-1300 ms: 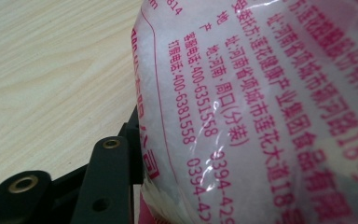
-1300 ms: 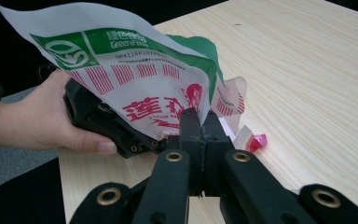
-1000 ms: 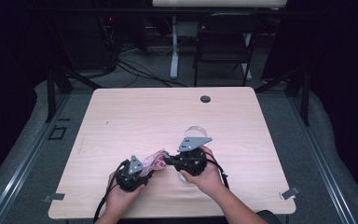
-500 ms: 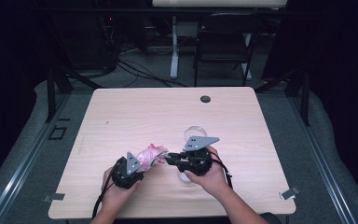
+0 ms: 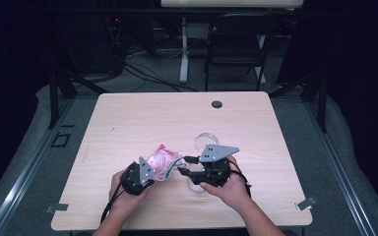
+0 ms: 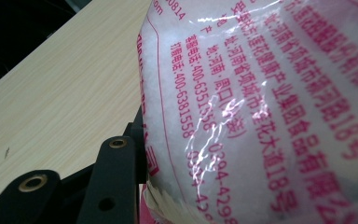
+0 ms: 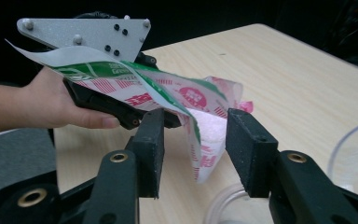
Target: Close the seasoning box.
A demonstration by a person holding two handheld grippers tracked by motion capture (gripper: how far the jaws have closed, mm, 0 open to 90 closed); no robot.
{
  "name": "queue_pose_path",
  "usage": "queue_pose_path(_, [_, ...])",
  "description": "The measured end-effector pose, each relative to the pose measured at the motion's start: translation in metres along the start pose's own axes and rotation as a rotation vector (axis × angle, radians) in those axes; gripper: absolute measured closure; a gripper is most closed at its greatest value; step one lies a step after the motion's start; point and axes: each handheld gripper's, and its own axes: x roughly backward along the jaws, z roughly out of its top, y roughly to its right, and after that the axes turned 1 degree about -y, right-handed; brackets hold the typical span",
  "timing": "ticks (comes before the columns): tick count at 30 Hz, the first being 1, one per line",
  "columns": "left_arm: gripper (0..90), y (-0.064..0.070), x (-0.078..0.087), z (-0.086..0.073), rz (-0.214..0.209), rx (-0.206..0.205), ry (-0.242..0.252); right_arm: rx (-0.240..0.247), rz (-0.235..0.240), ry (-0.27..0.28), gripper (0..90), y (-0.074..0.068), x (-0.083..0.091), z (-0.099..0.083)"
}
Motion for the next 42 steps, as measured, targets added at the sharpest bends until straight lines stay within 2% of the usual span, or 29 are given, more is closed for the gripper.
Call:
queue_pose_path(4, [60.3, 0.0, -0.001, 0.003, -0.004, 0.007, 0.013, 0.038, -0.034, -0.011, 51.8, 0.002, 0.005, 0.002])
queue_pose_path(7, [60.3, -0.001, -0.002, 0.005, -0.006, 0.0, 0.02, 0.053, -0.039, -0.006, 48.4, 0.002, 0.007, 0.005])
queue_pose_path(11, [60.3, 0.0, -0.001, 0.008, -0.01, -0.001, 0.032, 0.12, -0.053, -0.019, 48.1, -0.003, 0.006, 0.014])
queue_pose_path(13, [60.3, 0.0, -0.001, 0.009, -0.012, -0.009, 0.035, 0.134, -0.05, -0.018, 48.3, -0.004, 0.004, 0.017])
queue_pose_path(16, [60.3, 0.002, -0.002, 0.009, -0.022, -0.011, 0.039, 0.149, -0.031, -0.015, 51.1, -0.008, 0.001, 0.018])
queue_pose_path(24, [60.3, 0.009, -0.003, 0.011, -0.03, -0.049, 0.029, 0.191, -0.032, -0.063, 66.8, -0.011, -0.004, 0.01])
queue_pose_path(29, [60.4, 0.012, -0.005, 0.012, -0.032, -0.063, 0.019, 0.175, -0.017, -0.083, 73.5, -0.008, -0.003, 0.006])
queue_pose_path(39, [60.4, 0.016, -0.007, 0.012, -0.023, -0.087, 0.011, 0.088, 0.03, -0.122, 89.9, -0.005, -0.007, 0.001])
queue_pose_path(42, [60.4, 0.017, -0.006, 0.012, -0.016, -0.094, 0.016, 0.047, 0.044, -0.124, 90.0, -0.004, -0.007, 0.001])
